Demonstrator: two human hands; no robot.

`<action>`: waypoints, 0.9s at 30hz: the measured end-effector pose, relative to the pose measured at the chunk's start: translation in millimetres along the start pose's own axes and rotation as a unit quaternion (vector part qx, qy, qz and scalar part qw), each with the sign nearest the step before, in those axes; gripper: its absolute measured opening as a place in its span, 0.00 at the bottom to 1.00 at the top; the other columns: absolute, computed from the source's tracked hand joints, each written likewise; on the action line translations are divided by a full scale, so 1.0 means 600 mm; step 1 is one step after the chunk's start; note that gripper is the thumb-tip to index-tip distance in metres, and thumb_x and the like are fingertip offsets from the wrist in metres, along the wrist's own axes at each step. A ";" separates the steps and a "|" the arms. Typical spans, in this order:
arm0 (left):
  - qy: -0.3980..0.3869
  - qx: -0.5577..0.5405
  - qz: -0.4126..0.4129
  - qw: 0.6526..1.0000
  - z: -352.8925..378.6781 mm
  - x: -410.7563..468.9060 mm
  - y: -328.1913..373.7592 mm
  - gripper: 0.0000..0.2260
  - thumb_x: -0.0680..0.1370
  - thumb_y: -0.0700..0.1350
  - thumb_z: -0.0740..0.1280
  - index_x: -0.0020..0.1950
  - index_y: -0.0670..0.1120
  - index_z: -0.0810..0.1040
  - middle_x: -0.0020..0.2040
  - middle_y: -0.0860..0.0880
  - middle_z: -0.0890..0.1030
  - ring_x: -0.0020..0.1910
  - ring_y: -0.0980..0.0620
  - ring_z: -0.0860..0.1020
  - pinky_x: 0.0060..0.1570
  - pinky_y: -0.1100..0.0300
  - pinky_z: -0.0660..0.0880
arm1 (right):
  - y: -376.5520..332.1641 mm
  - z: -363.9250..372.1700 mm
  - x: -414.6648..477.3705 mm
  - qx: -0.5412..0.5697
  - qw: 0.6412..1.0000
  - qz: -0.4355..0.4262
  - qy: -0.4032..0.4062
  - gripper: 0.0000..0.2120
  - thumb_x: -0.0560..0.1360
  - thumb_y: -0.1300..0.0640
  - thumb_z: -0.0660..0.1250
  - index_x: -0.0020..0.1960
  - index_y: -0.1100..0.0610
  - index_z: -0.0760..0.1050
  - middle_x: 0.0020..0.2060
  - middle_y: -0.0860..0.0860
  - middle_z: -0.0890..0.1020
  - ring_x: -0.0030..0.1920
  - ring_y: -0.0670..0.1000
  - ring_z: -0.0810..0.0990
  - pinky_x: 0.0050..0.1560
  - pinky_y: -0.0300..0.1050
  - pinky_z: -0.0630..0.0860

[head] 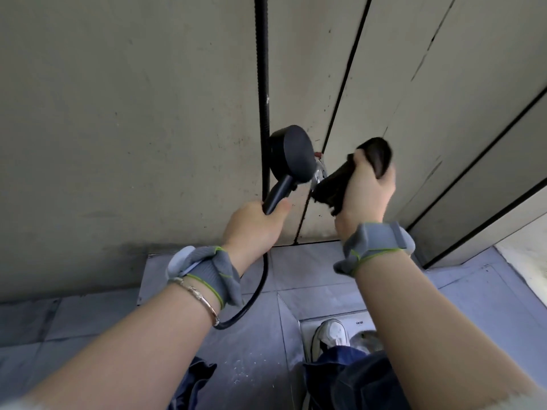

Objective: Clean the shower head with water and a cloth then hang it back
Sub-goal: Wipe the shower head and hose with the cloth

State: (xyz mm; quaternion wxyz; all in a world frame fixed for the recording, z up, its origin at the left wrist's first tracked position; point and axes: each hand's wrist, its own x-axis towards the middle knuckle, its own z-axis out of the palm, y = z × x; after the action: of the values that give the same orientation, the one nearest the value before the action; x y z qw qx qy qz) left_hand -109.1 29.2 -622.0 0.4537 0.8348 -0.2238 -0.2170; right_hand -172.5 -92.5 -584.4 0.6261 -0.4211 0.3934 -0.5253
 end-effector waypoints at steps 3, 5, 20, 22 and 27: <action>0.020 0.073 0.032 0.997 0.003 0.011 -0.001 0.09 0.75 0.48 0.61 0.46 0.43 0.71 0.41 0.43 0.78 0.44 0.40 0.79 0.42 0.53 0.73 | 0.028 0.013 -0.054 -0.101 0.973 0.066 -0.198 0.06 0.72 0.56 0.67 0.49 0.51 0.75 0.44 0.48 0.80 0.43 0.41 0.80 0.45 0.34 0.76; 0.001 0.101 0.058 0.993 0.005 0.018 0.002 0.12 0.74 0.42 0.60 0.56 0.40 0.70 0.52 0.39 0.79 0.52 0.39 0.78 0.49 0.50 0.75 | 0.048 0.016 -0.078 -0.168 0.928 0.102 -0.316 0.26 0.69 0.45 0.65 0.66 0.46 0.67 0.61 0.48 0.74 0.60 0.44 0.74 0.63 0.42 0.70; -0.026 0.109 0.110 0.988 0.007 -0.014 0.007 0.12 0.73 0.38 0.60 0.56 0.39 0.71 0.51 0.37 0.79 0.51 0.37 0.77 0.48 0.48 0.76 | 0.059 0.017 -0.059 -0.126 0.886 0.371 -0.249 0.25 0.63 0.34 0.68 0.46 0.54 0.79 0.38 0.54 0.83 0.40 0.55 0.83 0.45 0.47 0.78; -0.030 0.118 0.114 0.986 0.004 -0.020 0.005 0.12 0.73 0.37 0.61 0.56 0.38 0.71 0.52 0.37 0.79 0.51 0.37 0.77 0.48 0.49 0.76 | 0.056 0.010 -0.054 -0.107 0.861 0.412 -0.278 0.20 0.64 0.36 0.69 0.35 0.54 0.80 0.29 0.54 0.82 0.30 0.54 0.83 0.38 0.45 0.78; -0.041 0.115 0.176 0.977 0.002 -0.020 0.020 0.04 0.72 0.37 0.61 0.46 0.41 0.70 0.47 0.40 0.75 0.52 0.39 0.75 0.46 0.55 0.72 | 0.035 0.006 -0.042 -0.049 0.870 0.409 -0.271 0.16 0.69 0.47 0.69 0.30 0.58 0.77 0.23 0.53 0.78 0.23 0.52 0.78 0.28 0.39 0.77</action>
State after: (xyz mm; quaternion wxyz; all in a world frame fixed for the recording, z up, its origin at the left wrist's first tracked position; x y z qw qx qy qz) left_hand -121.8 29.6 -610.4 0.3765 0.8193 -0.4088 -0.1408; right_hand -165.9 -65.2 -601.8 0.8455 -0.3783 0.3707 -0.0674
